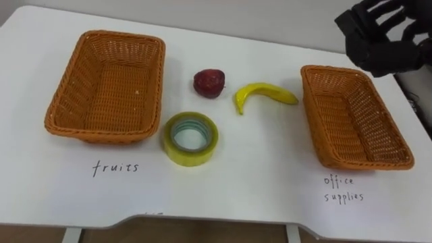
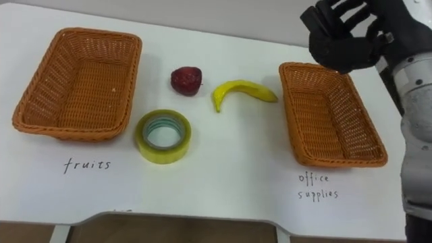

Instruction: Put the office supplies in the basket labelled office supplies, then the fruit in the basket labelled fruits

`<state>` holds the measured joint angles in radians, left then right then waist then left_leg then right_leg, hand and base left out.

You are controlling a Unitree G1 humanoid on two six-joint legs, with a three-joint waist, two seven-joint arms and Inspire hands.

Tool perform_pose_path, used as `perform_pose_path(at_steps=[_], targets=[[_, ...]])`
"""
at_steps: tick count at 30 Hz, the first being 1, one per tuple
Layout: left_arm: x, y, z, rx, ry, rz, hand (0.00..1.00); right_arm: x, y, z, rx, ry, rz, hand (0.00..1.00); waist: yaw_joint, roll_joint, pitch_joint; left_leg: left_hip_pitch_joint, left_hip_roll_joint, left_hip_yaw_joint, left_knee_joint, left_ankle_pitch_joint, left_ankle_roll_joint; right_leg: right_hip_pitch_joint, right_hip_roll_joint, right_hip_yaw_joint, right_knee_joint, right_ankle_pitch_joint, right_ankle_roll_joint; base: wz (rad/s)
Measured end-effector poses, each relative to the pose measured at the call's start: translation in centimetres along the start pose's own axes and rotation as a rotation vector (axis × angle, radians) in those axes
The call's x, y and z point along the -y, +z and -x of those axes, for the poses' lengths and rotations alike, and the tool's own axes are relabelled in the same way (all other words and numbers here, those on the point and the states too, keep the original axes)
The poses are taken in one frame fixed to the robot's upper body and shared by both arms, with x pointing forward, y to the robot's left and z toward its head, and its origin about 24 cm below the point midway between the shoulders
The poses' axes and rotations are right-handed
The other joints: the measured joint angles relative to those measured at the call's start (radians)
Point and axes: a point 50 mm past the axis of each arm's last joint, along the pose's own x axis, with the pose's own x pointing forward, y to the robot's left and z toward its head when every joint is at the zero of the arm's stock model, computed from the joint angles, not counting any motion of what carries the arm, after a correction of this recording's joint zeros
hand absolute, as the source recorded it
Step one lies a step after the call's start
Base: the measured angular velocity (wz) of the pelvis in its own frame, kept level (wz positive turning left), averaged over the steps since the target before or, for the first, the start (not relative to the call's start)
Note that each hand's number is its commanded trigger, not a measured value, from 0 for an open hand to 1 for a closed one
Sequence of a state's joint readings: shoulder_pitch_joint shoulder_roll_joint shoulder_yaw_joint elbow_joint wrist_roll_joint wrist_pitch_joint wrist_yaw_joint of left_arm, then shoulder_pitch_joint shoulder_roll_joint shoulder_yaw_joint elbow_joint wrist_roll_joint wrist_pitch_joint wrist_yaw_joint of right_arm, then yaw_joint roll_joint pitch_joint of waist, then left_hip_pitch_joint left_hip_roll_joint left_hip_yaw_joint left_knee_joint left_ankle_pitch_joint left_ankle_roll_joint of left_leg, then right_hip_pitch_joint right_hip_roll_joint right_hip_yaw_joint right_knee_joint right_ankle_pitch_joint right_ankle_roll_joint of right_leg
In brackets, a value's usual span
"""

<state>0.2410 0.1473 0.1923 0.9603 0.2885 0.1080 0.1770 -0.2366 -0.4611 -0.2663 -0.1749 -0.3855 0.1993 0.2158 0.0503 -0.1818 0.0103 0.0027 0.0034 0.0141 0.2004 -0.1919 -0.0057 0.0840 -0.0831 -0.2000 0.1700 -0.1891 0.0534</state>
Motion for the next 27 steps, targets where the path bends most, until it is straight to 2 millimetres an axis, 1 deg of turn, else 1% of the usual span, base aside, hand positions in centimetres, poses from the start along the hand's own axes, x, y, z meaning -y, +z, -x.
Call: perform_pose_path(at_steps=[2,4,7,10,14,19,22,27], targets=[[-0.1,0.1,0.0,0.004,0.004,0.001,0.0,-0.2,-0.7,-0.1,-0.02,-0.006,-0.038,1.0,-0.002,0.004,-0.0022,0.003,0.0,0.0,0.0,0.0,0.0,0.003,0.0,-0.001,0.0,0.0,0.0,0.0],[-0.1,0.3,0.0,0.011,0.006,0.005,0.0,-0.6,-2.2,-0.2,-0.075,0.006,-0.095,1.0,-0.001,0.004,-0.0025,0.008,0.0,0.0,0.0,0.0,0.0,0.007,0.0,0.0,0.0,0.0,0.0,0.0],[-0.2,0.4,0.0,0.021,0.008,0.007,0.0,-1.4,-3.7,-0.3,-0.138,0.024,-0.163,1.0,0.003,0.004,-0.0026,0.01,0.0,0.002,0.0,0.0,0.0,0.008,0.0,-0.001,0.0,0.0,0.0,-0.01],[-0.2,0.5,0.0,0.022,0.012,0.015,0.0,-1.9,-4.7,-0.2,-0.179,0.028,-0.196,1.0,0.009,0.003,-0.0026,0.009,0.0,0.002,0.001,0.0,0.0,0.006,0.0,-0.001,0.0,0.0,0.0,0.0],[-0.4,0.4,-0.1,0.021,0.017,0.012,0.0,-2.3,-5.2,-0.2,-0.2,0.03,-0.187,1.0,0.012,0.003,-0.0025,0.009,0.0,0.001,0.002,0.0,0.0,0.008,0.0,-0.001,0.0,0.0,0.0,0.0],[-0.3,0.1,0.0,0.008,0.016,0.009,0.0,-3.8,-6.4,0.1,-0.251,0.072,-0.181,1.0,0.016,0.005,-0.0012,0.011,0.0,0.0,0.004,0.0,0.0,0.014,0.0,-0.002,0.0,0.0,0.0,0.0],[-0.3,-0.3,0.0,-0.007,0.013,0.006,0.0,-4.4,-6.6,0.1,-0.263,0.099,-0.176,1.0,0.016,0.007,-0.0009,0.011,0.0,0.0,0.004,0.0,0.0,0.013,0.0,-0.002,-0.001,0.0,0.0,0.0],[-0.3,-0.4,0.0,-0.008,0.014,0.007,0.0,-4.9,-6.8,0.2,-0.271,0.117,-0.17,1.0,0.02,0.008,-0.0008,0.011,0.0,0.0,0.004,0.0,0.0,0.013,0.0,-0.002,-0.001,0.0,0.0,0.0]])
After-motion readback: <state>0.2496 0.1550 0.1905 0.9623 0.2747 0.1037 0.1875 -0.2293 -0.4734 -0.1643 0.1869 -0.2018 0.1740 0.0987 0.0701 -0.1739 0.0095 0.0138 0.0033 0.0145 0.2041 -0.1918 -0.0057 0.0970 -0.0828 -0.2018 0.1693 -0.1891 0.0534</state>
